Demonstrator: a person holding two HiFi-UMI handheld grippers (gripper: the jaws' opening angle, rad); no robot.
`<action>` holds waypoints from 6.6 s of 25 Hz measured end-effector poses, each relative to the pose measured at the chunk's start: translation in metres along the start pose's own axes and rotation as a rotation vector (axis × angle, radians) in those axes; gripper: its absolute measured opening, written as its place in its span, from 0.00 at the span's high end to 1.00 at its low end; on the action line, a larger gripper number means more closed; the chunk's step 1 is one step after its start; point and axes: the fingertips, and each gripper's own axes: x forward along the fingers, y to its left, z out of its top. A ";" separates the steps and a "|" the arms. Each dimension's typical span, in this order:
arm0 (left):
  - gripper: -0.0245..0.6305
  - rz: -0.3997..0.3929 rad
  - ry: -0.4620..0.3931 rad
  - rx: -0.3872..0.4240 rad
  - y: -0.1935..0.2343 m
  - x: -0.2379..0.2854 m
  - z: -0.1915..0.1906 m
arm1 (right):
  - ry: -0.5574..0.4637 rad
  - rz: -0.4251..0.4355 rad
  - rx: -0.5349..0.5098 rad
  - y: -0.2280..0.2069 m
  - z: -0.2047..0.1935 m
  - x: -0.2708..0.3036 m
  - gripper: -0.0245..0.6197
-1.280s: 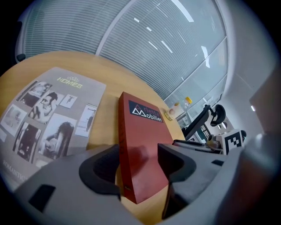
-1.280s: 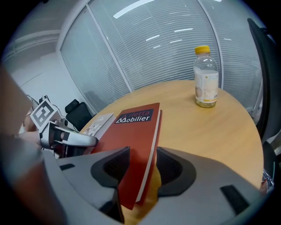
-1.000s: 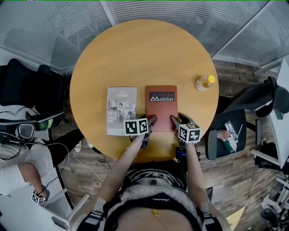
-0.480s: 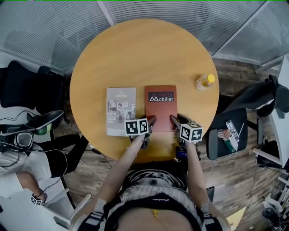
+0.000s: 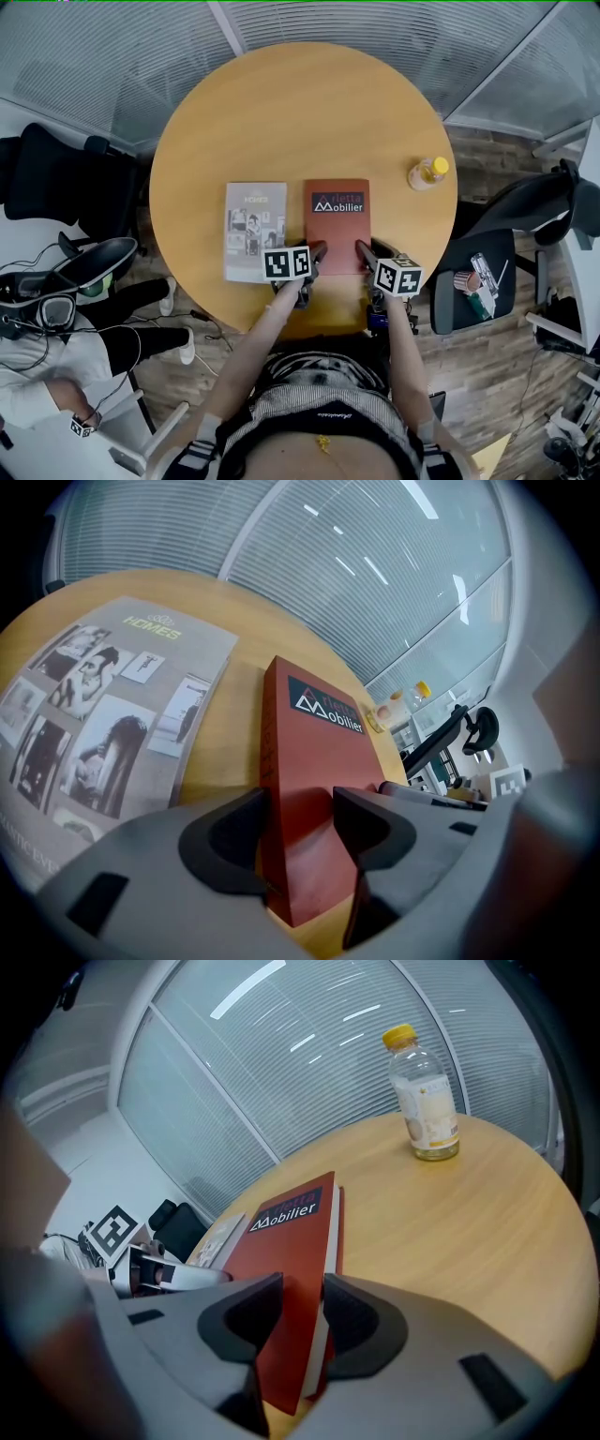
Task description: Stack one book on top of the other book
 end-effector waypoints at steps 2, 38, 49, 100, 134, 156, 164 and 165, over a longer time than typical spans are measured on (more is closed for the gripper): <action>0.59 0.002 -0.002 0.002 0.000 0.000 0.000 | 0.002 -0.002 -0.005 0.000 0.000 0.001 0.73; 0.62 0.004 -0.066 0.023 -0.018 -0.027 0.000 | 0.055 -0.017 -0.045 0.015 0.009 -0.021 0.74; 0.63 -0.017 -0.101 0.021 -0.039 -0.056 -0.003 | 0.042 -0.035 -0.088 0.034 0.017 -0.052 0.74; 0.65 -0.114 -0.164 0.126 -0.067 -0.154 0.003 | -0.090 -0.109 -0.102 0.121 0.032 -0.118 0.74; 0.65 -0.094 -0.130 0.127 0.039 -0.203 0.030 | -0.074 -0.110 -0.074 0.206 0.019 -0.036 0.74; 0.65 -0.074 -0.117 0.093 0.103 -0.233 0.036 | -0.037 -0.097 -0.076 0.258 0.007 0.012 0.74; 0.65 -0.074 -0.102 0.083 0.122 -0.222 0.037 | -0.022 -0.104 -0.076 0.256 0.002 0.032 0.74; 0.65 -0.075 -0.100 0.083 0.125 -0.221 0.037 | -0.019 -0.105 -0.074 0.256 0.000 0.035 0.74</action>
